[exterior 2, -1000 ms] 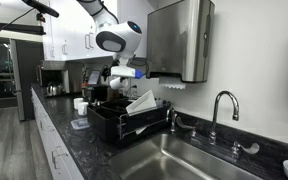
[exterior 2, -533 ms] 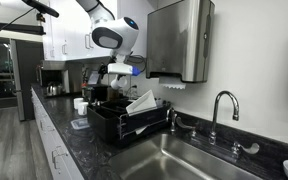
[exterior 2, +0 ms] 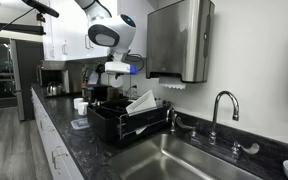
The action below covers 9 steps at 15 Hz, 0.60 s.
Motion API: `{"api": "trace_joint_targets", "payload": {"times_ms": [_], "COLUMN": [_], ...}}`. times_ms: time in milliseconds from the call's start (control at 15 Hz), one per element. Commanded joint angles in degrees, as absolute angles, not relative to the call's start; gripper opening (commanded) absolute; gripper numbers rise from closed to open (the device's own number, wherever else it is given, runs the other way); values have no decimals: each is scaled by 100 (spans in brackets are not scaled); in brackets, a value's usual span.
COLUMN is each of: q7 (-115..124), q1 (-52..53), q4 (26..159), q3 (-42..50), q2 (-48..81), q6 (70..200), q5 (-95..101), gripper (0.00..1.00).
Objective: Take the cup off the cup holder and put it in the sink
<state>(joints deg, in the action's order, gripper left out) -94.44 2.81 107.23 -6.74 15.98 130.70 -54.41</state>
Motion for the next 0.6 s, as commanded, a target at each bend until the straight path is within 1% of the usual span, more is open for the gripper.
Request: {"api": "trace_joint_targets", "payload": {"times_ms": [0, 533], "q7": [-9506, -9300], "q1": [297, 384], "q4": [10961, 10923], "q3": [-687, -812], "q2": [1502, 1817], "q6": [13402, 14338], "q5": [-5391, -5443], "gripper": [100, 100]}}
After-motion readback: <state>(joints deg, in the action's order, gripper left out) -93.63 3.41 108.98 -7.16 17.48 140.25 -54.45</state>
